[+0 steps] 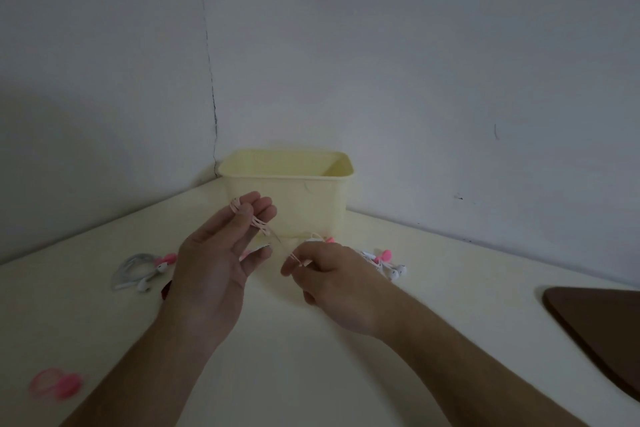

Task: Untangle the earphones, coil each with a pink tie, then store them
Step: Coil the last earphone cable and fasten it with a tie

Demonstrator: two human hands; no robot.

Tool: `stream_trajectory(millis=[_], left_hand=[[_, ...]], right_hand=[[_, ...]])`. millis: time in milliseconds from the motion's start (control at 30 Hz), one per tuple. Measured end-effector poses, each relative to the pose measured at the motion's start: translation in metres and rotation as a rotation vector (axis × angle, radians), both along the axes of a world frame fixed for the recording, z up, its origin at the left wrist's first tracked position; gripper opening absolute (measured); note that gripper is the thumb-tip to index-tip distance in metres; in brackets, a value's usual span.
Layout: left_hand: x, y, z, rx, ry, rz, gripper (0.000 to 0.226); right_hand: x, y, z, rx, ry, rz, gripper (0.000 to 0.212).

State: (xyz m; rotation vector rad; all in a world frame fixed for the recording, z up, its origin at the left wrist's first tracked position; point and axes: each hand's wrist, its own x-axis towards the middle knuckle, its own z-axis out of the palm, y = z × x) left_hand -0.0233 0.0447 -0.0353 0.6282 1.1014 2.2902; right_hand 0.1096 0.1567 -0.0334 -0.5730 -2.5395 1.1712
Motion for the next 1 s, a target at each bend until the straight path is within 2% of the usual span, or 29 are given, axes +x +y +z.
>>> stream_trajectory(millis=[67,167,300,400,500,600,700,800,900,967,1000], left_hand=[[-0.002,0.0,0.001,0.025,-0.027,0.015,0.035],[-0.003,-0.002,0.003,0.02,-0.029,0.006,0.033],[-0.002,-0.002,0.002,-0.023,0.001,-0.033,0.033],[-0.003,-0.003,0.002,-0.022,-0.001,-0.051,0.032],[-0.003,-0.003,0.003,-0.044,0.026,-0.098,0.029],[0.0,-0.001,0.0,-0.082,0.077,-0.154,0.024],[0.003,0.001,-0.003,-0.117,0.165,-0.201,0.022],[0.004,0.0,-0.004,-0.168,0.231,-0.213,0.021],[0.005,0.001,-0.007,-0.22,0.302,-0.165,0.021],[0.007,0.001,-0.007,-0.236,0.354,-0.135,0.018],[0.009,0.001,-0.006,-0.243,0.393,-0.129,0.016]], right_hand=[[0.001,-0.001,0.001,-0.023,0.062,-0.031,0.014],[0.001,0.002,0.004,-0.028,0.129,-0.124,0.026],[0.002,0.005,0.004,0.025,0.116,-0.181,0.034],[0.002,0.005,0.004,-0.004,0.043,-0.177,0.03],[0.003,0.007,0.003,-0.047,0.017,-0.17,0.018],[0.003,0.005,0.006,-0.094,0.068,-0.12,0.042],[0.002,0.005,0.006,-0.244,0.234,-0.059,0.072],[0.006,0.007,0.012,-0.222,0.371,-0.059,0.085],[0.01,0.014,0.02,-0.386,0.473,0.004,0.08],[0.011,0.015,0.024,-0.525,0.456,0.057,0.065],[0.011,0.014,0.025,-0.505,0.406,0.046,0.054]])
